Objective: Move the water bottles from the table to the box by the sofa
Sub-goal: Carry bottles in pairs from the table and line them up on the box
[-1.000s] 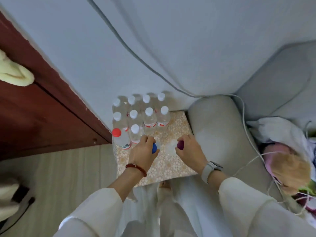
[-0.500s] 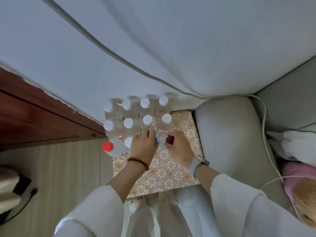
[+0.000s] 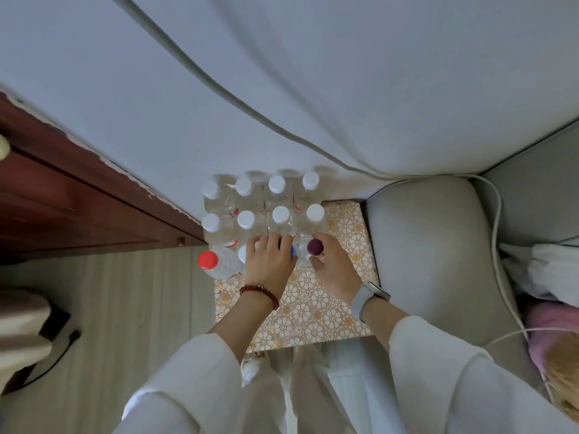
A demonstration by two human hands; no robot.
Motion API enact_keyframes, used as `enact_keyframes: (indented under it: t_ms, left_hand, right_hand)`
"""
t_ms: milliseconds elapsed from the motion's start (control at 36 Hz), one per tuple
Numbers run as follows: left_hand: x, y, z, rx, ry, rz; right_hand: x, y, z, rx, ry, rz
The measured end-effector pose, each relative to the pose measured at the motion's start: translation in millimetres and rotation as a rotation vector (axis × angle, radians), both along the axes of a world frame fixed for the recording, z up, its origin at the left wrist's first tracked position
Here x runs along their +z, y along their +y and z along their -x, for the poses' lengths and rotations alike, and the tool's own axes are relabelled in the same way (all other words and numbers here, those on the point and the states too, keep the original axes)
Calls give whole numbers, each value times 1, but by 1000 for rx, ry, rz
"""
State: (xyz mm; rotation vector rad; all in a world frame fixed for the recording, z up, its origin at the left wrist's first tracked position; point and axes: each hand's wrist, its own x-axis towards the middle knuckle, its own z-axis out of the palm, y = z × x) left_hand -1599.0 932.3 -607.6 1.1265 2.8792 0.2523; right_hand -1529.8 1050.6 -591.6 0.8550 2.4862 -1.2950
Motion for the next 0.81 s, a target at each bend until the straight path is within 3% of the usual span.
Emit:
enact_keyframes:
  t_ms: [111, 278, 417, 639, 806]
  left_hand:
    - [8, -7, -7, 57, -44, -13]
    - [39, -43, -28, 299, -180, -233]
    - [72, -96, -56, 507, -210, -388]
    - [133, -250, -140, 869, -58, -406]
    - [178, -417, -310, 1217, 192, -430]
  right_hand:
    - [10, 3, -6, 27, 6, -79]
    - [40, 0, -11, 0, 151, -159]
    - [84, -45, -6, 245, 245, -125]
    - [142, -207, -32, 776, 242, -39]
    - [178, -388, -142, 1114, 334, 66]
